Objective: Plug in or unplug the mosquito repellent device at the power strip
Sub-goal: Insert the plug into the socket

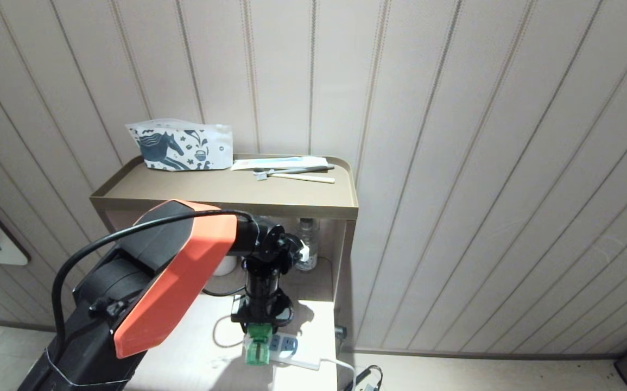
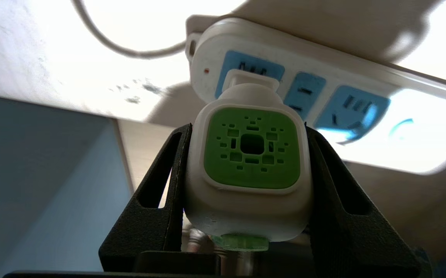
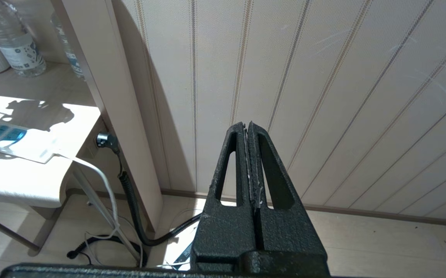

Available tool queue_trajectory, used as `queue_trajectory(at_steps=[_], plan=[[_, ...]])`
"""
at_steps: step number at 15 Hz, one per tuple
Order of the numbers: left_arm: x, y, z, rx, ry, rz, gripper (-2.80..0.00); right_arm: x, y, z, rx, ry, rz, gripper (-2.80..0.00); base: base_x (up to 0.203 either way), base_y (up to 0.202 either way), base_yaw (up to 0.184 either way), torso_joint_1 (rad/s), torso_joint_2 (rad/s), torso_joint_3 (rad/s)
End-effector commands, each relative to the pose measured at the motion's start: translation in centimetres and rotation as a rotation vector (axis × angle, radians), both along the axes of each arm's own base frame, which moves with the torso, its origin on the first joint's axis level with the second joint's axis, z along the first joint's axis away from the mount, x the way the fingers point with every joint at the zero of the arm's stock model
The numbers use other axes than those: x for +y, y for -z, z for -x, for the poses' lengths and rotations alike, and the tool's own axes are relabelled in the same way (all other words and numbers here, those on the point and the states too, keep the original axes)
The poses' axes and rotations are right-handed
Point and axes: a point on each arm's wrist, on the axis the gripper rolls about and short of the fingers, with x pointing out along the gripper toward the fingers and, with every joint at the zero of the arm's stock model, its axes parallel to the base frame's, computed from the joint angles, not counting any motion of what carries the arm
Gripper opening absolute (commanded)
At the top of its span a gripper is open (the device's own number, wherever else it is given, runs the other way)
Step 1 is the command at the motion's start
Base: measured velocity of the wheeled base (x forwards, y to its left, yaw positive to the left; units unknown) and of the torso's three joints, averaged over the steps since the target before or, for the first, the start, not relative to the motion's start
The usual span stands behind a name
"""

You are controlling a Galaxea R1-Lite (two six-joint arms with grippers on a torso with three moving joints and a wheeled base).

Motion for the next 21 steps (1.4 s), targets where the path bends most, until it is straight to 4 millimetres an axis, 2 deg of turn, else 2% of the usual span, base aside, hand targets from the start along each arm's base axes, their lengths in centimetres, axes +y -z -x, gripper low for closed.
queue_trajectory(at_steps=[1, 4, 14, 21], plan=[[0.1, 1.0, 0.0, 0.001, 0.007, -0.045, -2.80, 0.0, 0.0, 0.0, 0.000, -0.001, 0.001, -2.80, 0.000, 0.000, 0.000, 0.000, 0.00, 0.000], [0.1, 1.6, 0.0, 0.002, 0.012, -0.070, -2.80, 0.0, 0.0, 0.0, 0.000, 0.000, 0.000, -2.80, 0.000, 0.000, 0.000, 0.000, 0.00, 0.000], [0.2, 1.6, -0.2, -0.007, 0.022, -0.074, -2.80, 0.0, 0.0, 0.0, 0.000, 0.000, 0.001, -2.80, 0.000, 0.000, 0.000, 0.000, 0.00, 0.000], [0.5, 2.4, -0.7, -0.036, 0.005, -0.110, -2.80, 0.0, 0.0, 0.0, 0.000, 0.000, 0.000, -2.80, 0.000, 0.000, 0.000, 0.000, 0.00, 0.000]])
